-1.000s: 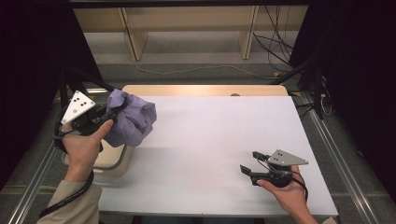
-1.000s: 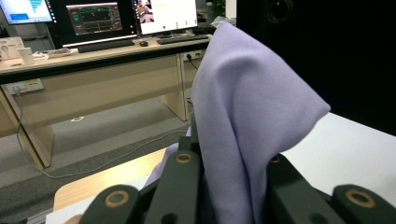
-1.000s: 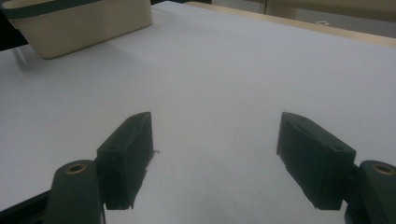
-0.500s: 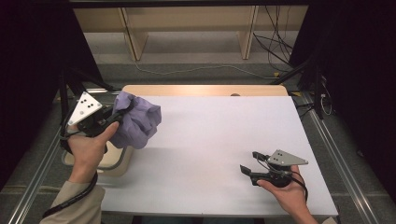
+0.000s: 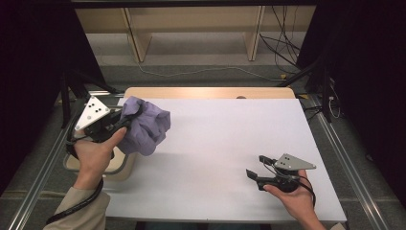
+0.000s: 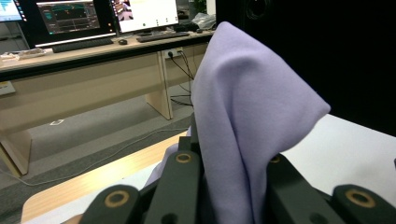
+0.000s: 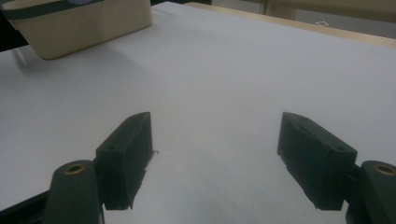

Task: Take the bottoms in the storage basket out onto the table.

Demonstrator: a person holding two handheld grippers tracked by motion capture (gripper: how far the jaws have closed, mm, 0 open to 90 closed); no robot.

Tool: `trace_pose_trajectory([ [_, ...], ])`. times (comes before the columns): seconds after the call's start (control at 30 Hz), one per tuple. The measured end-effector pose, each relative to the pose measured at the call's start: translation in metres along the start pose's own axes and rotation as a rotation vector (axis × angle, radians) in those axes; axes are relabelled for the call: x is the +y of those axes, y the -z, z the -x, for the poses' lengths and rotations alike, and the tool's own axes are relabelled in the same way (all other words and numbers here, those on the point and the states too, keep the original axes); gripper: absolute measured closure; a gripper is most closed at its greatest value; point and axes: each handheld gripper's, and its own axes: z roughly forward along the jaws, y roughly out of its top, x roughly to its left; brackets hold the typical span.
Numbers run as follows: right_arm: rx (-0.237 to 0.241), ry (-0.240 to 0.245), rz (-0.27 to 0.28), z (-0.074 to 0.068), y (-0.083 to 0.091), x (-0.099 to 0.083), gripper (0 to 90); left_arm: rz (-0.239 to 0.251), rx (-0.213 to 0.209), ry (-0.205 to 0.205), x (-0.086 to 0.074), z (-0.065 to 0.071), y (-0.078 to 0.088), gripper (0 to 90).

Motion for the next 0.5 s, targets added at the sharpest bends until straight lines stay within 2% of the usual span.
trace_pose_trajectory([
  [0.27, 0.001, 0.000, 0.001, 0.000, 0.000, 0.000, 27.7, -0.006, -0.041, 0.010, 0.000, 0.007, -0.002, 83.6],
  [0.5, 0.001, 0.001, 0.001, 0.000, 0.000, 0.000, 27.7, -0.020, -0.062, -0.003, -0.001, 0.014, -0.005, 83.6],
])
